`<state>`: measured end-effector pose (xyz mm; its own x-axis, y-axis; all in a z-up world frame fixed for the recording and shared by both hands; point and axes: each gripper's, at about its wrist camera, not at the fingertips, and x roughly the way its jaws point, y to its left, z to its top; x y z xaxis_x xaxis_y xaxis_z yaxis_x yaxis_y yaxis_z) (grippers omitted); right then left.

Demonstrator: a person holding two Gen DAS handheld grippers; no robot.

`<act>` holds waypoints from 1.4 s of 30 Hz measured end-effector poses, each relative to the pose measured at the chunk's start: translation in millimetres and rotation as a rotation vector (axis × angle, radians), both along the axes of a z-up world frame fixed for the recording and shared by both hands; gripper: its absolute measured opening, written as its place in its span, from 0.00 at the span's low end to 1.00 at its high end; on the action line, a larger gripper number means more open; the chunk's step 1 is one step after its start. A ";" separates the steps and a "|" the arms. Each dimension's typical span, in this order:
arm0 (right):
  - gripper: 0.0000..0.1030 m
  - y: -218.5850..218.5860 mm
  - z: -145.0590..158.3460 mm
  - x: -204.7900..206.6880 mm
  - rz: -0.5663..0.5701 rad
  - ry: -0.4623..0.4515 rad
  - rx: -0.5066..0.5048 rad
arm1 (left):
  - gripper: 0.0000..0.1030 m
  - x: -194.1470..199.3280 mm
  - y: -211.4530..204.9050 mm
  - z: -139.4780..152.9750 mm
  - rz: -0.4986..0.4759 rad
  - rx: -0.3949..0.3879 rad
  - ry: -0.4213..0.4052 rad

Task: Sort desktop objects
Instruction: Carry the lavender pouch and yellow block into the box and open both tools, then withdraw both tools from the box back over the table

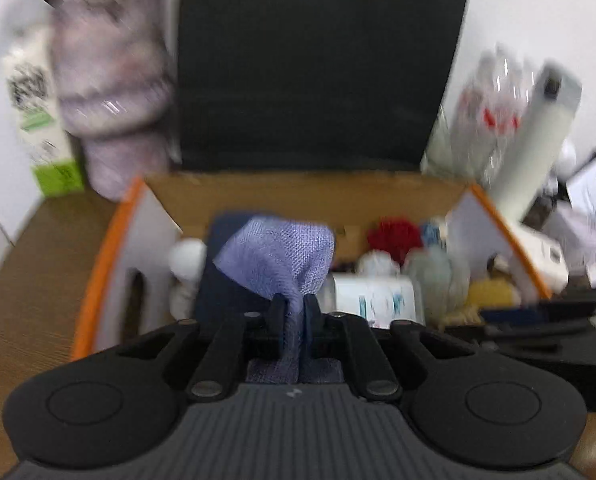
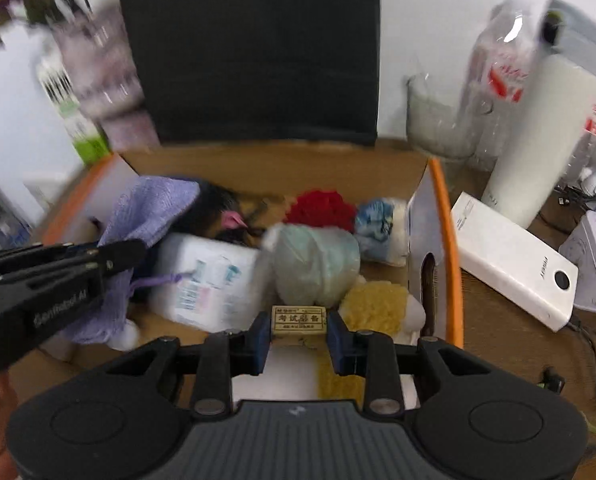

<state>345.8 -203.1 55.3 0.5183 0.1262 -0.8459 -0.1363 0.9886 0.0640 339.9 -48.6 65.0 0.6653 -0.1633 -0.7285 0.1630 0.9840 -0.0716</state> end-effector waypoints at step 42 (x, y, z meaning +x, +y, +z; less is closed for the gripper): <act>0.85 -19.0 65.0 -197.2 -0.081 -0.349 0.096 | 0.98 -181.8 28.1 56.6 0.097 0.012 -0.100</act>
<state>148.6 -222.1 120.3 0.7850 0.1437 -0.6026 -0.0883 0.9888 0.1207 158.1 -20.5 121.6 0.7469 -0.0859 -0.6593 0.0725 0.9962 -0.0476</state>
